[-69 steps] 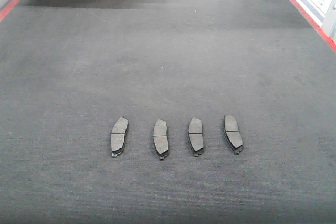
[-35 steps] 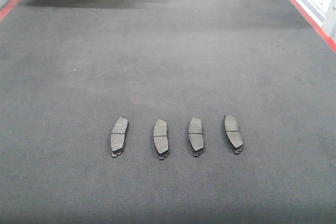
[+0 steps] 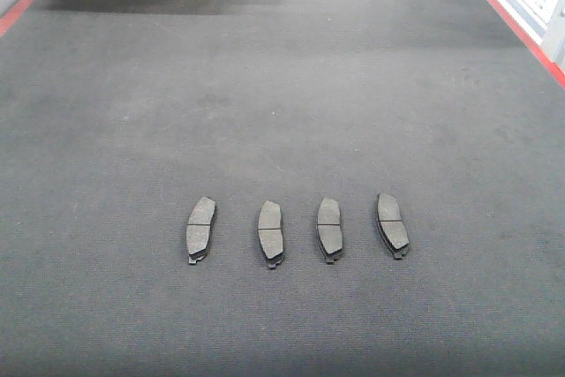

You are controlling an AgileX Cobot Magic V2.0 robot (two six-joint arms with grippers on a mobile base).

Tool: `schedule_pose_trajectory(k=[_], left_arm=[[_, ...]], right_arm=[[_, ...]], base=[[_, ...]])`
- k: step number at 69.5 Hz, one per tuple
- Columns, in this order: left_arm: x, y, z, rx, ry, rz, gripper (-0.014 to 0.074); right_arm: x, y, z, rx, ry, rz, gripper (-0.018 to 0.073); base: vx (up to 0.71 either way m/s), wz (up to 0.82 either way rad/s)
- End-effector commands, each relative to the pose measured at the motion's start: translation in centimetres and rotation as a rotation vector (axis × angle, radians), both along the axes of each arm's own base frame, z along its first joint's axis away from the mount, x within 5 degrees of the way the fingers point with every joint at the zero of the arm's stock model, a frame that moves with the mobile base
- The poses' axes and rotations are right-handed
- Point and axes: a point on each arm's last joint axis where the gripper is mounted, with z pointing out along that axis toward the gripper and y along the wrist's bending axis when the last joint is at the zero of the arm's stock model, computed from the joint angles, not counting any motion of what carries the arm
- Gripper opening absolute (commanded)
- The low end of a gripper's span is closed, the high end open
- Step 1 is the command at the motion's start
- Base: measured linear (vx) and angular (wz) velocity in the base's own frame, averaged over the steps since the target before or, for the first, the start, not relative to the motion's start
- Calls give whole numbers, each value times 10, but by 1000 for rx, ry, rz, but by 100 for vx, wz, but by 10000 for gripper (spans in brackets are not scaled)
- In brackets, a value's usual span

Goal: Move and align brake pads A on conveyor

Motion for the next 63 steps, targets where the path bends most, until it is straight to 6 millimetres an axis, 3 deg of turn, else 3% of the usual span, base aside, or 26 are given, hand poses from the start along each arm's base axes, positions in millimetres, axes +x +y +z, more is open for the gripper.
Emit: schedule_pose_trajectory(k=[1, 15, 25, 34, 63], left_arm=[[3, 4, 10, 16, -67, 100, -6], [7, 18, 8, 60, -59, 371, -6], [-9, 27, 1, 45, -112, 517, -6], [-17, 29, -19, 37, -145, 594, -6], [13, 32, -106, 39, -94, 643, -6]], right_arm=[[2, 0, 13, 27, -74, -6, -6], [2, 0, 13, 27, -74, -6, -6], [2, 0, 13, 27, -73, -6, -6], [2, 0, 13, 26, -72, -6, -6], [1, 0, 13, 26, -72, -6, -6]], base=[[0, 0], [0, 0], [0, 0], [0, 0], [0, 0]])
